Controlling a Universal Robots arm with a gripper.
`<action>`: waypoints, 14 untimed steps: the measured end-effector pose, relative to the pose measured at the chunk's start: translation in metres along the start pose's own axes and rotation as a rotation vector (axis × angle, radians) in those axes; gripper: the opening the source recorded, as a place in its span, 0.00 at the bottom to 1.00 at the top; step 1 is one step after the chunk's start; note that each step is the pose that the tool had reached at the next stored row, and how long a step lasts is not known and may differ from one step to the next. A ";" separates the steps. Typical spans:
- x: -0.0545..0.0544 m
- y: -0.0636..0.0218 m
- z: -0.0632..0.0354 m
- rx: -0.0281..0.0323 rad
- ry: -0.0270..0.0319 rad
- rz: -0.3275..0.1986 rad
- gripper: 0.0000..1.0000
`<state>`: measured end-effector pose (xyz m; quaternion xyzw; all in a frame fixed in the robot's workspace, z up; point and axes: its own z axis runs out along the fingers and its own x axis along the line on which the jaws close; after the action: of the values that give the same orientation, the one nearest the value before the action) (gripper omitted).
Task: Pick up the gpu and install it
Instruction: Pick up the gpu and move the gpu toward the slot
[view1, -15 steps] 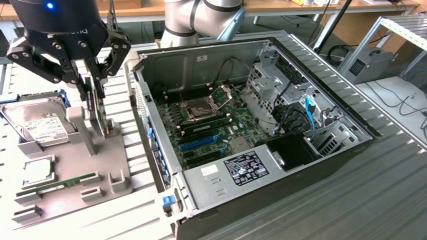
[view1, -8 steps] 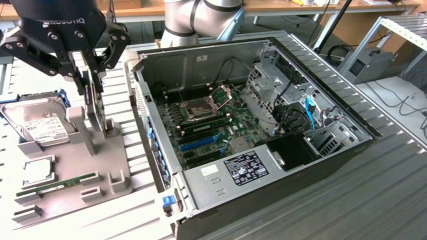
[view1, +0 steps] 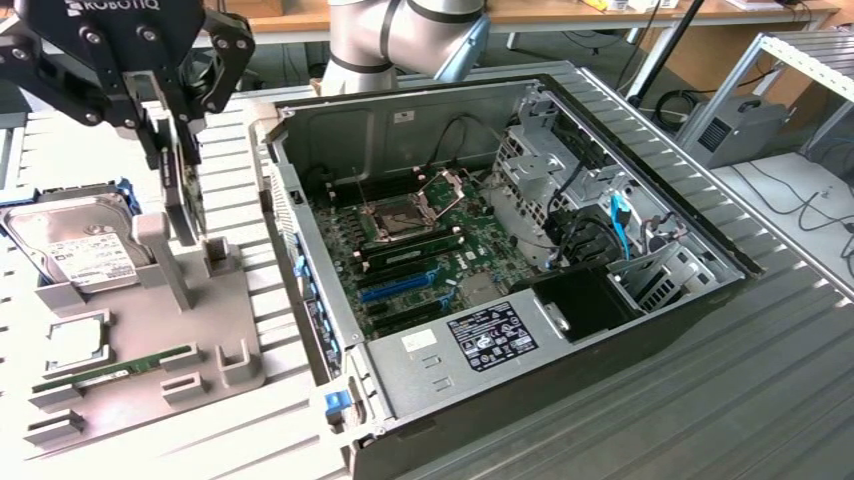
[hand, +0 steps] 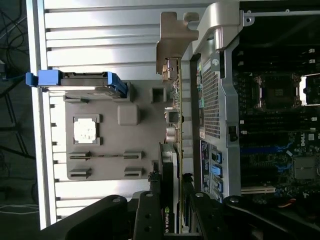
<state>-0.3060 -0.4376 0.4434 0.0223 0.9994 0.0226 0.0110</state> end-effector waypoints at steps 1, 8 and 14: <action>0.000 0.0001 -0.0029 0.0000 0.0001 0.000 0.27; -0.002 0.0004 -0.0060 0.0002 0.0003 0.000 0.27; -0.027 0.0015 -0.0053 0.0000 0.0001 0.000 0.27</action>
<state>-0.2791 -0.4376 0.4493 0.0224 0.9994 0.0226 0.0109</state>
